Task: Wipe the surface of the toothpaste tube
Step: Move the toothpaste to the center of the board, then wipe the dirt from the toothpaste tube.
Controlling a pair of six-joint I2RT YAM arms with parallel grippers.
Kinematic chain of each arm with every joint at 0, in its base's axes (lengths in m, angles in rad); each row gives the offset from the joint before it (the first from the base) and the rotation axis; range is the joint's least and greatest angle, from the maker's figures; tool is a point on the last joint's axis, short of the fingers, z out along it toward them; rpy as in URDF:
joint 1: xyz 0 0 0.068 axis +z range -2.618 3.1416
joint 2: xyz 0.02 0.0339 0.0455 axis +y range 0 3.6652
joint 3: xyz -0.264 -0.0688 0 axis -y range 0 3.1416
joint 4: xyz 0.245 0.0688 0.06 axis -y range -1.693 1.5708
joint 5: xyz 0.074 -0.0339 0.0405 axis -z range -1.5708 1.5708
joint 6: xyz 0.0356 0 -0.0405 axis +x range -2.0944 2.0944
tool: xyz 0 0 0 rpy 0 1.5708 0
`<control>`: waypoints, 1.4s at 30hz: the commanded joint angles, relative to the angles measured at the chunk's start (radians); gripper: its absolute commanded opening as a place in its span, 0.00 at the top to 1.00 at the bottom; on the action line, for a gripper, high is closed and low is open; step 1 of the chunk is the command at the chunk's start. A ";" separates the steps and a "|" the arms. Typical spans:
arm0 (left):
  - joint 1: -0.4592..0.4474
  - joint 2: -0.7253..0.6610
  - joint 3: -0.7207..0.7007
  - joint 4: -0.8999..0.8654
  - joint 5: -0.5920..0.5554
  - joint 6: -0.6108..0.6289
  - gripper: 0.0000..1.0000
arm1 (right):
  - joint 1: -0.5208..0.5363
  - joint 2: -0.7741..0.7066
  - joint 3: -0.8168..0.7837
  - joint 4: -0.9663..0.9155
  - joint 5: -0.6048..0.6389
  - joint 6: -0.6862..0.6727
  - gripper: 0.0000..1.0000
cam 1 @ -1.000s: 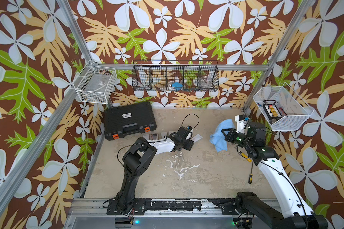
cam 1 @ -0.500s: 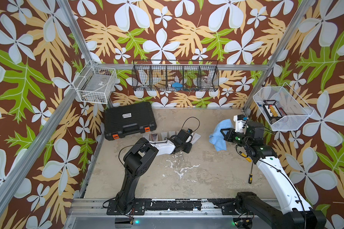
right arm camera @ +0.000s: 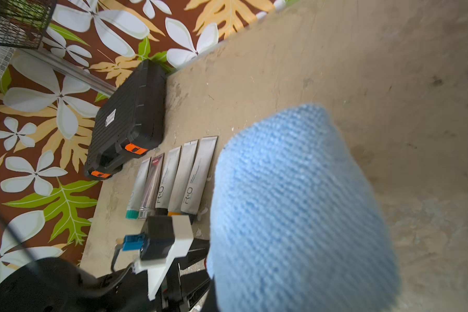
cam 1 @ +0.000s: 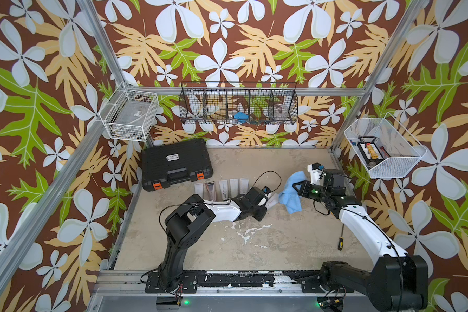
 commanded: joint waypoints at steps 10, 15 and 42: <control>-0.004 -0.023 -0.073 0.121 0.056 0.062 0.78 | 0.176 0.211 -0.151 0.343 -0.109 0.146 1.00; -0.008 -0.040 -0.100 0.150 0.061 0.081 0.79 | 0.210 0.281 -0.122 0.325 -0.033 0.109 1.00; -0.002 -0.023 -0.087 0.160 0.061 0.083 0.81 | 0.325 0.341 -0.264 0.416 0.095 0.111 1.00</control>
